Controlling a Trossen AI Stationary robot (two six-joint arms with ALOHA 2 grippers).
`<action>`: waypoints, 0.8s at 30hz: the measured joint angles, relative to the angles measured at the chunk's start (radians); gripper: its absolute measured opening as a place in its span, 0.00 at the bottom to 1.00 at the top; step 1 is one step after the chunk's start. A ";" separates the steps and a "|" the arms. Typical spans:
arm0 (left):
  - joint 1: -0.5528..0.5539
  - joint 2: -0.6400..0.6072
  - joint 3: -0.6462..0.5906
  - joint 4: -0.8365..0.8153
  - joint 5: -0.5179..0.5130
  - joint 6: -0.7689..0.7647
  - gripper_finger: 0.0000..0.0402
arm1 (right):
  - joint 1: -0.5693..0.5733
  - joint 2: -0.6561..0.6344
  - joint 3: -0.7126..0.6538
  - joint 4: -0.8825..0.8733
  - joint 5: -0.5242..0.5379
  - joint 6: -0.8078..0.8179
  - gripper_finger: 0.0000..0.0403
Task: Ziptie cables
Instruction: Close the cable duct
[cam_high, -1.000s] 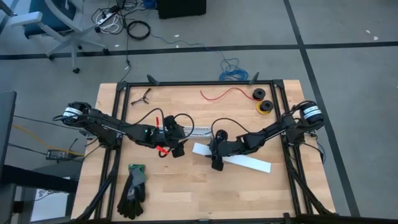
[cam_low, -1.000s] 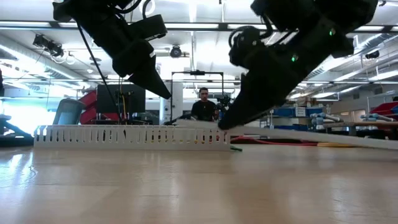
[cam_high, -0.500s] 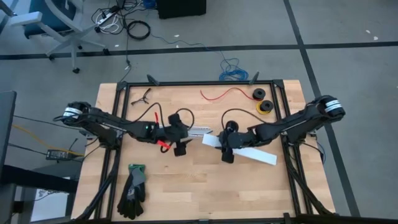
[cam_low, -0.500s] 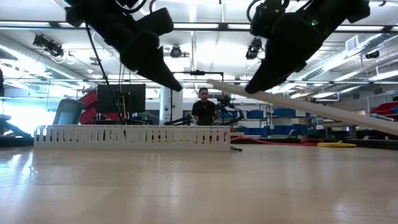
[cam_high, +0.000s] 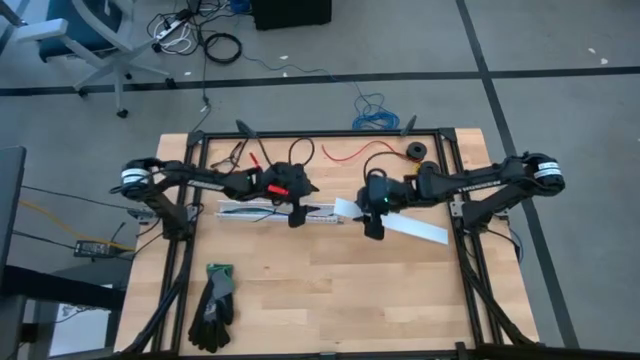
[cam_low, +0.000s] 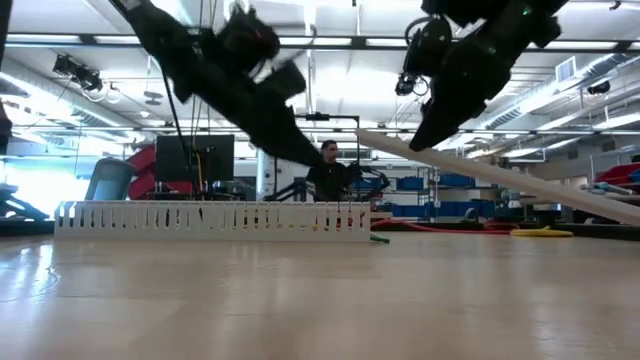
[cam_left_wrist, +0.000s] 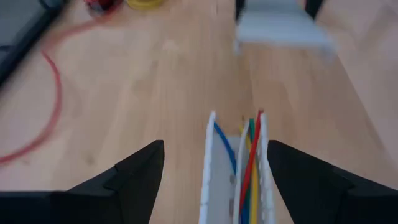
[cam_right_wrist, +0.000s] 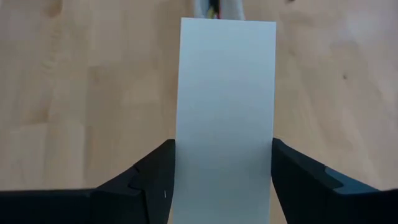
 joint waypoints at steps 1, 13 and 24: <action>0.016 0.022 0.000 0.015 0.030 0.001 0.74 | -0.021 0.000 0.000 0.002 -0.016 -0.011 0.55; 0.087 0.167 0.126 -0.021 0.236 0.137 0.73 | -0.182 -0.008 0.001 0.011 -0.125 -0.097 0.55; 0.051 0.253 0.139 0.003 0.233 0.102 0.73 | -0.194 -0.007 0.001 0.016 -0.153 -0.121 0.56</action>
